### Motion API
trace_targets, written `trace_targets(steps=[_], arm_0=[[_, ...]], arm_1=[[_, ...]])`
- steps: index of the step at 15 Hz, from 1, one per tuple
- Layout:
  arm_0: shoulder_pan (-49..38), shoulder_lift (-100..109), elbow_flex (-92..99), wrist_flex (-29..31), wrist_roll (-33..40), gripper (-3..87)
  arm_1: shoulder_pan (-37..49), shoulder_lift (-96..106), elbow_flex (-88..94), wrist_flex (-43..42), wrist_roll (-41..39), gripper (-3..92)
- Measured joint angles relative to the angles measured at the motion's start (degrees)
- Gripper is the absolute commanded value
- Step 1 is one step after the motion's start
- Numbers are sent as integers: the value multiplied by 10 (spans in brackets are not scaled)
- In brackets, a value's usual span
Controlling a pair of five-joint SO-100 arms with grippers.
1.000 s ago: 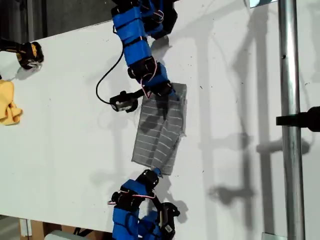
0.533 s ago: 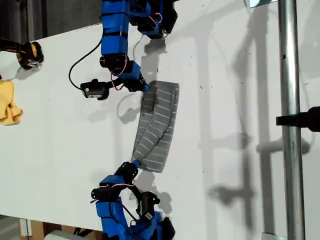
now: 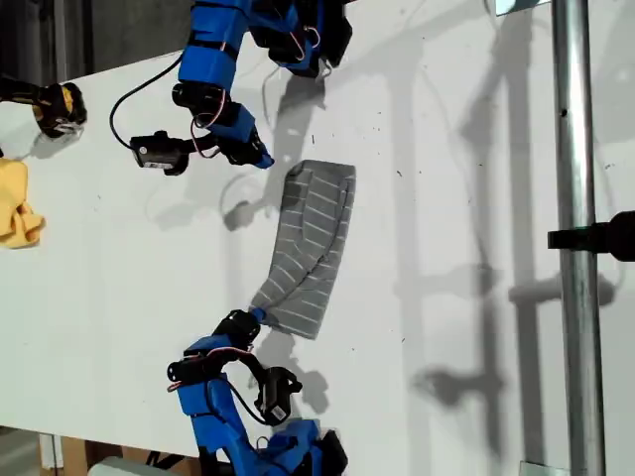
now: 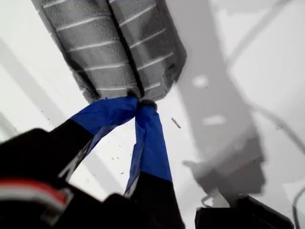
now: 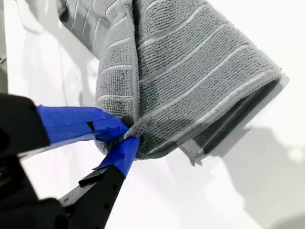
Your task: Grasp corners of a towel and fold twice.
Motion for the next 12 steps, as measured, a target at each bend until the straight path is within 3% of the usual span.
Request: trace_targets(steps=[3, 8, 9, 10, 11, 12], arm_0=[[3, 0, 0, 23, -12, -15], [70, 33, 32, 49, -76, -15], [82, 35, 43, 49, -90, -15], [92, 35, 52, 49, -101, -15], [100, 35, 57, 49, -108, -15], [105, 35, 59, 49, -112, 42]], arm_1=[[-34, 2, -3, 9, 14, -1], [-187, -22, -41, 13, 125, 0], [-214, -38, -50, 14, 142, 69], [-236, -54, -60, 15, 153, 236], [-252, -63, -65, 15, 162, 322], [-261, -70, -70, 15, 167, 343]])
